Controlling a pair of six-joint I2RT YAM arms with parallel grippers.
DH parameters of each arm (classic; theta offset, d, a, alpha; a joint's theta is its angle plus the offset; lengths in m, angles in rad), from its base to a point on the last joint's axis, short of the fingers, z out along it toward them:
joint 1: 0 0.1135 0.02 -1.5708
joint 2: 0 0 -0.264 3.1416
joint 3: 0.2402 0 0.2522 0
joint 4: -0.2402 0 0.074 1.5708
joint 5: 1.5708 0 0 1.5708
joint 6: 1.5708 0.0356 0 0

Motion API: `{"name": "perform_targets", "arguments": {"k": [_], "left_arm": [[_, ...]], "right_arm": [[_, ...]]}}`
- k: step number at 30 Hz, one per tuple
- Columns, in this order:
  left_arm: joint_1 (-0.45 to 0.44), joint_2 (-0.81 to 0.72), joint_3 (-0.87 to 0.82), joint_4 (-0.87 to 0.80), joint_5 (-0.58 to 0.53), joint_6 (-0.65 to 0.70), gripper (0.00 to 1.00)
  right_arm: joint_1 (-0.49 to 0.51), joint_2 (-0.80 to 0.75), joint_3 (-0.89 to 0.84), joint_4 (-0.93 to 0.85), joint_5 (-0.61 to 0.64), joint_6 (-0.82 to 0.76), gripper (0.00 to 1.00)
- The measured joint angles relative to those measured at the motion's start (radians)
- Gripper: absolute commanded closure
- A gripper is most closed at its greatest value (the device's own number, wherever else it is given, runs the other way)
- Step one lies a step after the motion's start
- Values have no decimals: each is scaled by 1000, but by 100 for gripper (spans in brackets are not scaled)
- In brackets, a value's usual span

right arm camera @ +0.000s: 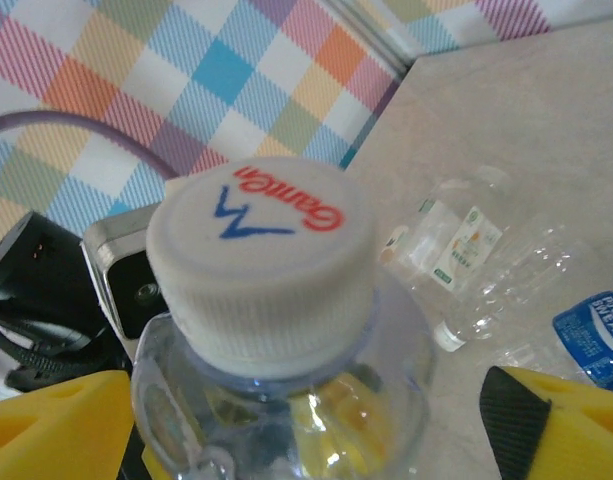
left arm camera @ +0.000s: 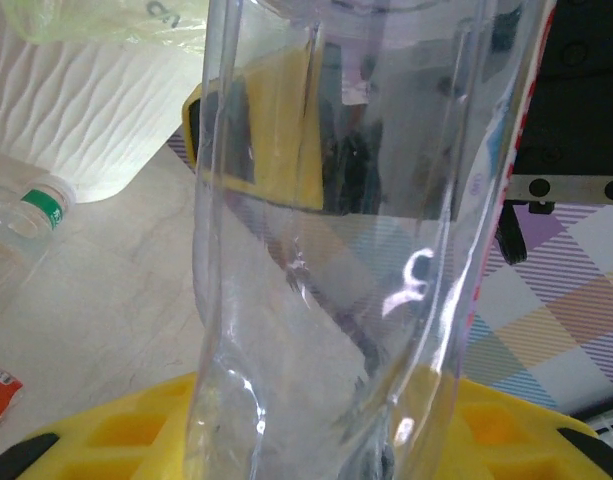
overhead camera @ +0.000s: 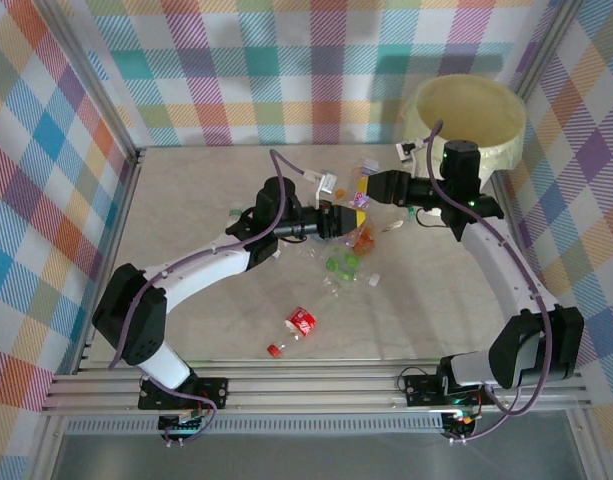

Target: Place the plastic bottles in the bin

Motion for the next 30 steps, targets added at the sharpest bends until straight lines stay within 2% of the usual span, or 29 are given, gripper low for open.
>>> {"name": "perform_targets", "arguments": {"k": [7,9,11,13,16,19,21,25,30], "left_arm": [[-3,11,6,11,15,-14,63],[-3,11,6,11,12,-18,62],[-3,11,6,10,8,-19,59],[-3,12,6,8,4,-20,49],[-3,12,7,-5,-15,-19,21],[-4,12,13,-42,-39,-17,6],[-5,11,13,-66,-64,-10,0],[-6,-26,-1,-128,-157,17,0],[-7,-148,-58,-179,-313,40,0]], "right_arm": [[14,7,8,-9,5,-3,50],[14,7,9,-10,12,-5,55],[14,7,9,-15,23,-7,56],[14,6,9,-15,37,-6,59],[20,2,8,-14,68,0,63],[23,-4,7,-9,148,1,66],[23,-7,6,-8,207,1,67],[18,-17,10,-29,339,-11,69],[0,-22,60,-100,522,-64,70]]}}
